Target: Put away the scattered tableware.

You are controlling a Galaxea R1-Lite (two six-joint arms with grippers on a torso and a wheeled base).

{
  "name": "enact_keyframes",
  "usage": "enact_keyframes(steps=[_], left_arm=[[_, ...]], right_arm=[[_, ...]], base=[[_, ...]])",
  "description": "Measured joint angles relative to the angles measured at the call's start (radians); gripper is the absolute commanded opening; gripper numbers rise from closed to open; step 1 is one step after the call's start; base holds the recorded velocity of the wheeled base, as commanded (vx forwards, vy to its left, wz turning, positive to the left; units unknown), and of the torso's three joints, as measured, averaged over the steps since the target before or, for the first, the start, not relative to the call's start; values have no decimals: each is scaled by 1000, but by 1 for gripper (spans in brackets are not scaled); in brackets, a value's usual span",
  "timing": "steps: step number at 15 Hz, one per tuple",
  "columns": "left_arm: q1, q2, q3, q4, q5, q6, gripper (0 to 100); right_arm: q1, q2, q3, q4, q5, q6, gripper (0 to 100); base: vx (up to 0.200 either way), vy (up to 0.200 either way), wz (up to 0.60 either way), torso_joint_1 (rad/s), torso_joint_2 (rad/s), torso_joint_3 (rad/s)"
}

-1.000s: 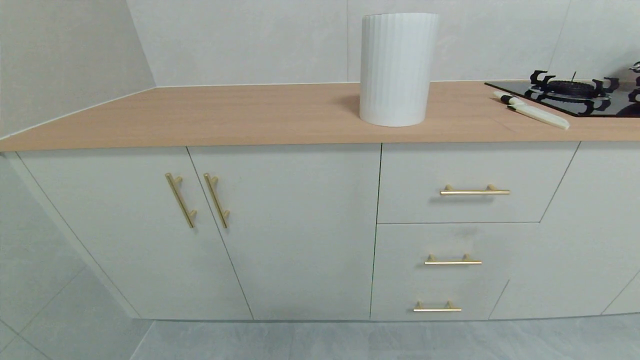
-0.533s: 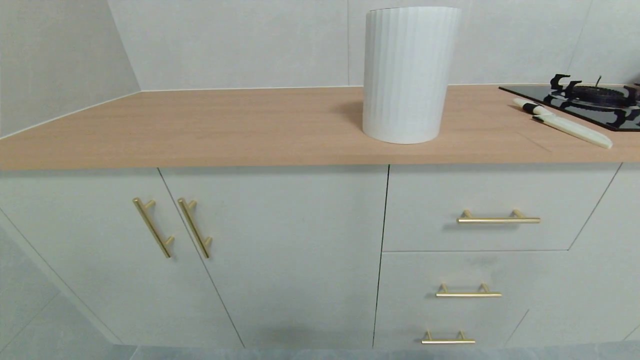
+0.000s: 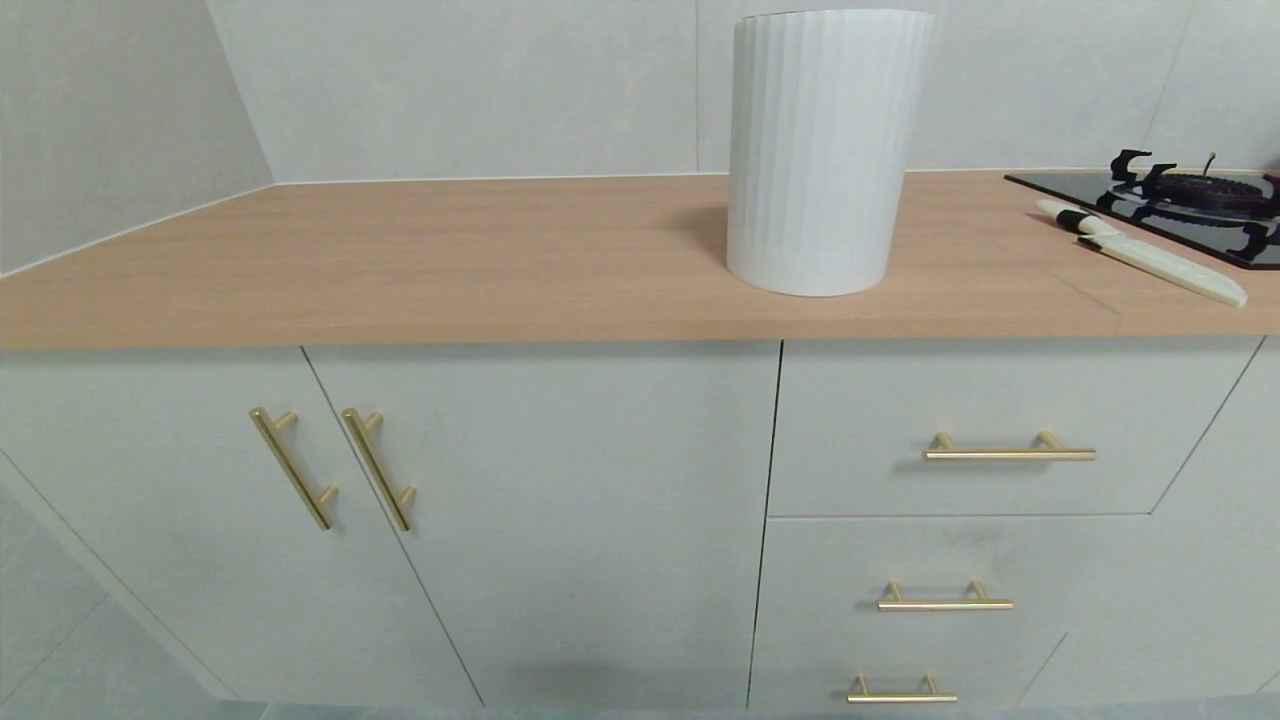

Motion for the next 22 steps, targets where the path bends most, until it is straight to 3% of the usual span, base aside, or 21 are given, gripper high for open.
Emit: enact_keyframes(steps=[5, 16, 22], left_arm=[[0, 0, 0, 0, 0, 0, 100], [0, 0, 0, 0, 0, 0, 100], [0, 0, 0, 0, 0, 0, 100]], right_arm=[[0, 0, 0, 0, 1, 0, 100], [0, 1, 0, 0, 1, 0, 100], [1, 1, 0, 0, 1, 0, 100]], base=[[0, 0, -240, 2, 2, 2], [0, 0, 0, 0, 0, 0], [0, -200, 0, 6, 1, 2]])
